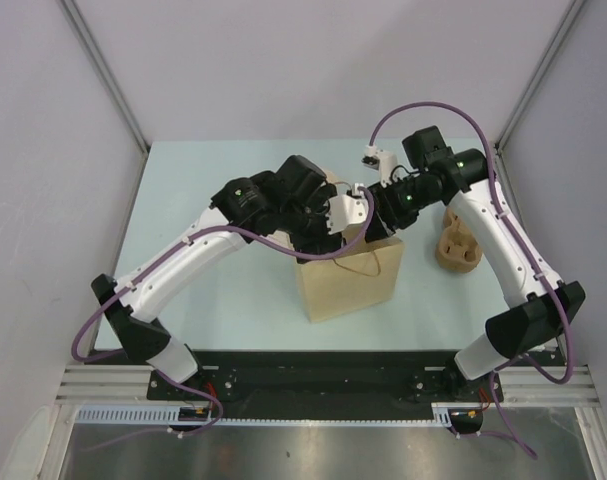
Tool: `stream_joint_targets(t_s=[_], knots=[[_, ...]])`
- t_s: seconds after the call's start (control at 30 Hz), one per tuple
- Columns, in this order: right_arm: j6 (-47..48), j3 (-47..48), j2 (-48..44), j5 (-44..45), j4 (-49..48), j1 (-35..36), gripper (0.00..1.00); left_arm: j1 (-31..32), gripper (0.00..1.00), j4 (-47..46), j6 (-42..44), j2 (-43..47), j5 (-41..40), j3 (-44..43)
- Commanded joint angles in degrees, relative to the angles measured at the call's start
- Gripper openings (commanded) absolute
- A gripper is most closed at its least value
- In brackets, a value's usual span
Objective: Pack the takeout coffee
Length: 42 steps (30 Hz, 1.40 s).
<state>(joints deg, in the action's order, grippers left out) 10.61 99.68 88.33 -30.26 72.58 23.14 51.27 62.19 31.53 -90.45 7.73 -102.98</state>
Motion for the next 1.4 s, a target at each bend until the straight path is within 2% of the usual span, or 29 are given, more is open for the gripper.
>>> stream_joint_targets(t_s=[0.0,0.2,0.3,0.47,0.53,0.63,0.67,0.73,0.77,0.83,0.87,0.9,1.17,1.37], knots=[[1.6,7.0,3.1,0.6,0.8,-2.2,0.64,0.8,0.00,2.2,1.6,-0.2,3.6,-4.2],[10.7,16.6,9.0,1.6,1.3,-2.5,0.79,1.3,0.00,3.4,3.2,-1.5,5.6,-4.5],[16.2,16.9,9.5,0.3,1.5,-2.4,0.84,1.3,0.00,4.5,3.5,-2.4,6.2,-5.2],[24.8,14.4,9.0,-3.9,1.2,-1.1,0.85,1.3,0.00,5.1,3.6,-3.1,6.4,-5.7],[26.2,12.8,8.8,-3.9,-0.4,0.1,0.82,1.2,0.00,5.5,3.4,-3.3,6.4,-6.2],[27.2,11.5,9.0,-3.6,-1.6,1.3,0.70,1.1,0.00,5.7,2.8,-3.7,6.3,-7.1],[27.2,11.1,9.0,-3.6,-1.8,1.6,0.59,1.0,0.00,6.0,2.3,-3.7,6.3,-7.3],[26.2,10.8,8.3,-3.9,-2.1,1.9,0.46,0.9,0.00,6.4,2.0,-3.9,6.5,-7.8],[25.8,10.3,7.9,-4.0,-3.0,2.2,0.33,0.8,0.00,6.5,1.7,-3.9,6.5,-7.9],[23.6,9.7,6.3,-3.8,-4.3,2.5,0.20,0.8,0.00,6.5,1.4,-3.9,6.3,-7.9],[22.4,9.3,5.6,-3.3,-6.0,3.1,0.05,0.8,0.00,6.4,1.3,-3.8,6.4,-7.8],[21.2,8.3,5.0,-2.7,-7.0,3.4,0.00,0.8,0.00,6.3,1.2,-3.6,6.2,-7.8],[9.0,3.3,-3.5,3.2,-15.6,6.1,0.00,0.9,0.00,5.6,2.2,-1.6,4.4,-4.4],[10.9,-6.6,-12.0,4.5,-22.2,8.3,0.00,1.8,0.00,2.0,3.9,3.1,0.2,4.3]])
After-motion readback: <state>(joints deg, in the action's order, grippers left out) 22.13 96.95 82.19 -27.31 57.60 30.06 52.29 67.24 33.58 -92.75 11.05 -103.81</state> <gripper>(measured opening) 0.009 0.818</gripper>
